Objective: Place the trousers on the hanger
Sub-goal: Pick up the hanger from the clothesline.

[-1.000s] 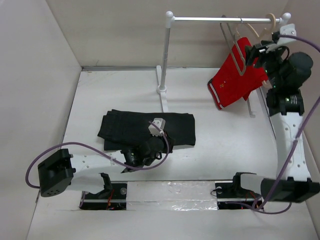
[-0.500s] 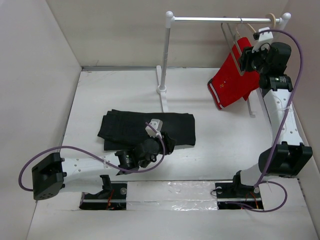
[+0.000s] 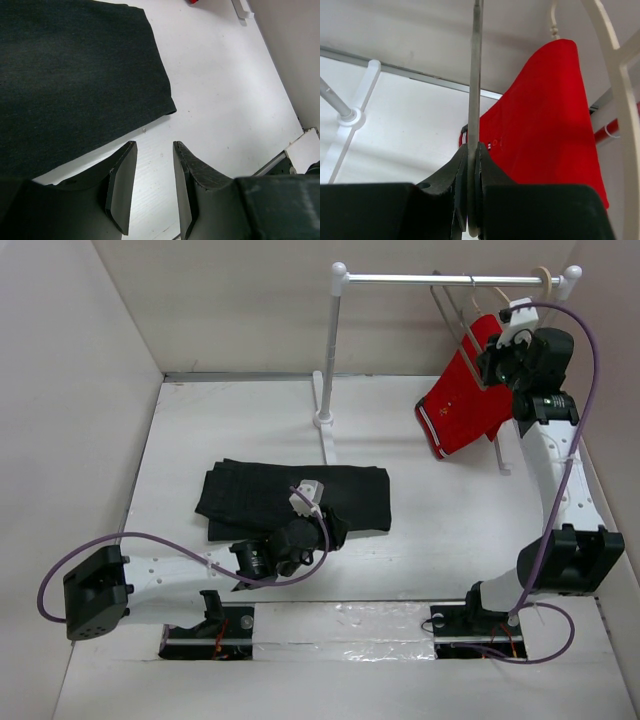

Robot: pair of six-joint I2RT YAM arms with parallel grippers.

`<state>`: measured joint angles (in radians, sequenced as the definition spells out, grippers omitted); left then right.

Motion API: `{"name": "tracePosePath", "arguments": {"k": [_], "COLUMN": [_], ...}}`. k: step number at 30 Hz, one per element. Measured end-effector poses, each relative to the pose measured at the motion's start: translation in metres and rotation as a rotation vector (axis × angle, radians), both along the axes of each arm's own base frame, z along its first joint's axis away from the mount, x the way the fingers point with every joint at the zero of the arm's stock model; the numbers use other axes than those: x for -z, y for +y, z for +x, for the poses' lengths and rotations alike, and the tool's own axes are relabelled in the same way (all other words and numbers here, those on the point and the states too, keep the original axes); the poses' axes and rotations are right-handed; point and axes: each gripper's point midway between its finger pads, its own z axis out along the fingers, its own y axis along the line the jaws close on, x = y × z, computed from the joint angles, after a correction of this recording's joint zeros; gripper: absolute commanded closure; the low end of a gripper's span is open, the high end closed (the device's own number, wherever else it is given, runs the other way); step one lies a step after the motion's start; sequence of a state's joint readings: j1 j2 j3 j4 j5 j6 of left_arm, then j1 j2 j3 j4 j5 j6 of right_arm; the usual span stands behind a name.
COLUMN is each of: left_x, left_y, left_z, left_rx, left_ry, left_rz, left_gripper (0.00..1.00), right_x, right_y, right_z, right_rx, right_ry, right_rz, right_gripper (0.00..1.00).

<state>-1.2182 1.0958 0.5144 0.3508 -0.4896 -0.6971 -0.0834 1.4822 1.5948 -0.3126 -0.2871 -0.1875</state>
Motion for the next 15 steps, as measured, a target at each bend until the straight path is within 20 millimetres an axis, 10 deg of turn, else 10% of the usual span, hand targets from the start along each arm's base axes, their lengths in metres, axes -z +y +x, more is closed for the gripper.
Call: {"name": "tracePosePath", "arguments": {"k": [15], "left_x": [-0.035], "left_y": [-0.019], "left_z": [0.009], "left_rx": [0.002], "left_ry": [-0.037], "left_rz": [-0.027], "left_gripper": [0.51], "right_x": [-0.041], "right_y": [0.016], "right_z": [-0.037], "right_rx": [0.047], "right_ry": [-0.196], "right_rz": [0.025], "right_gripper": [1.0]}}
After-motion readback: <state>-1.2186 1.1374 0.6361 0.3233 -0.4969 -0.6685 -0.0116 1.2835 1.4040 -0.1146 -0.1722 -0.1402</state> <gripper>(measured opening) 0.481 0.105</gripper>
